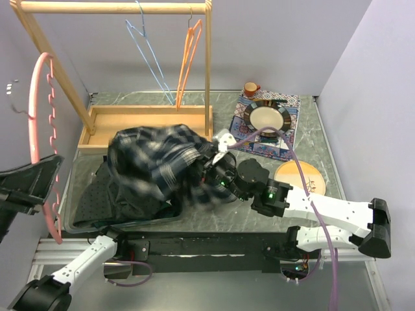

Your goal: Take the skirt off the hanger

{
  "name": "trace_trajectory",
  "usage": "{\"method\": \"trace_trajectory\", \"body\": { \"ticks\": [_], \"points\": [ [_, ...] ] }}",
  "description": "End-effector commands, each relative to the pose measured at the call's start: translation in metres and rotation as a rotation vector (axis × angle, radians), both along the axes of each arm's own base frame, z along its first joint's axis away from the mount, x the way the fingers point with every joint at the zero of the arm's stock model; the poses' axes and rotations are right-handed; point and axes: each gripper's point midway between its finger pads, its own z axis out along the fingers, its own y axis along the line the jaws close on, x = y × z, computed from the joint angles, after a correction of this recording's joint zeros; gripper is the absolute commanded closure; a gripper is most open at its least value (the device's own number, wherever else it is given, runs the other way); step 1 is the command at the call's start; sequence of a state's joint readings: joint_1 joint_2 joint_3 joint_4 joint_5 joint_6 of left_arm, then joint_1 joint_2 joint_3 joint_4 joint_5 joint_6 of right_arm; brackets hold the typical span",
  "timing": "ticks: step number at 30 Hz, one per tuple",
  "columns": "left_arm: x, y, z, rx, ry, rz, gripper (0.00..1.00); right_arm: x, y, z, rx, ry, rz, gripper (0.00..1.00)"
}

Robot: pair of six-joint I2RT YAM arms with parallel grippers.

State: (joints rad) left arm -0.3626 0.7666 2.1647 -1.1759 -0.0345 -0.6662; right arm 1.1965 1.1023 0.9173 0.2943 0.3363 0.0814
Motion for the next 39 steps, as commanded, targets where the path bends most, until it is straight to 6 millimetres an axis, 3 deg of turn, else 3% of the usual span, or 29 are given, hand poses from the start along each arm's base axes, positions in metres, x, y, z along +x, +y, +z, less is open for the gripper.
{"method": "trace_trajectory", "body": {
  "ticks": [1, 2, 5, 8, 10, 11, 14, 16, 17, 22, 23, 25, 27, 30, 31, 32, 33, 35, 39],
  "points": [
    [0.006, 0.017, 0.018, 0.008, -0.059, 0.1, 0.99, -0.047, 0.013, 0.119, 0.168, -0.145, 0.215, 1.0],
    [0.008, 0.018, 0.018, 0.014, -0.059, 0.113, 0.99, -0.053, 0.009, 0.139, 0.199, -0.167, 0.229, 1.0],
    [0.018, 0.022, 0.015, 0.028, -0.048, 0.142, 0.99, -0.067, -0.002, 0.171, 0.255, -0.189, 0.257, 1.0],
    [0.042, 0.017, 0.002, 0.058, 0.013, 0.148, 0.99, -0.076, -0.016, 0.199, 0.298, -0.201, 0.27, 1.0],
    [0.053, 0.015, -0.001, 0.077, 0.032, 0.16, 0.99, -0.077, -0.025, 0.21, 0.305, -0.198, 0.263, 1.0],
    [0.064, 0.013, -0.002, 0.087, 0.051, 0.167, 0.99, -0.08, -0.033, 0.225, 0.332, -0.207, 0.266, 1.0],
    [0.089, 0.007, -0.003, 0.132, 0.081, 0.191, 0.99, -0.09, -0.036, 0.239, 0.336, -0.222, 0.312, 1.0],
    [0.102, 0.003, 0.0, 0.166, 0.085, 0.198, 0.99, -0.095, -0.031, 0.241, 0.334, -0.227, 0.349, 1.0],
    [0.118, -0.006, -0.003, 0.193, 0.107, 0.192, 0.99, -0.098, -0.03, 0.244, 0.341, -0.231, 0.364, 1.0],
    [0.148, -0.023, 0.018, 0.213, 0.066, 0.188, 0.99, -0.102, -0.021, 0.253, 0.342, -0.254, 0.4, 1.0],
    [0.162, -0.031, 0.016, 0.231, 0.08, 0.18, 0.99, -0.104, -0.022, 0.256, 0.353, -0.256, 0.403, 1.0],
    [0.172, -0.037, 0.025, 0.234, 0.064, 0.177, 0.99, -0.106, -0.03, 0.263, 0.384, -0.268, 0.406, 1.0],
    [0.195, -0.053, 0.018, 0.262, 0.086, 0.152, 0.99, -0.116, -0.038, 0.266, 0.416, -0.28, 0.443, 1.0],
    [0.218, -0.062, 0.013, 0.276, 0.094, 0.104, 0.99, -0.119, -0.039, 0.252, 0.413, -0.279, 0.459, 1.0],
    [0.225, -0.062, 0.008, 0.269, 0.106, 0.082, 0.99, -0.12, -0.047, 0.254, 0.427, -0.284, 0.453, 1.0],
    [0.235, -0.04, 0.016, 0.246, 0.076, 0.132, 0.99, -0.119, -0.045, 0.242, 0.411, -0.275, 0.447, 1.0],
    [0.243, -0.043, 0.003, 0.247, 0.1, 0.076, 0.99, -0.121, -0.054, 0.244, 0.431, -0.282, 0.442, 1.0],
    [0.253, -0.023, 0.01, 0.218, 0.066, 0.117, 0.99, -0.12, -0.053, 0.229, 0.422, -0.271, 0.44, 1.0],
    [0.266, -0.016, 0.01, 0.148, 0.024, -0.013, 0.99, -0.125, -0.062, 0.225, 0.446, -0.269, 0.457, 1.0]
  ]
}}
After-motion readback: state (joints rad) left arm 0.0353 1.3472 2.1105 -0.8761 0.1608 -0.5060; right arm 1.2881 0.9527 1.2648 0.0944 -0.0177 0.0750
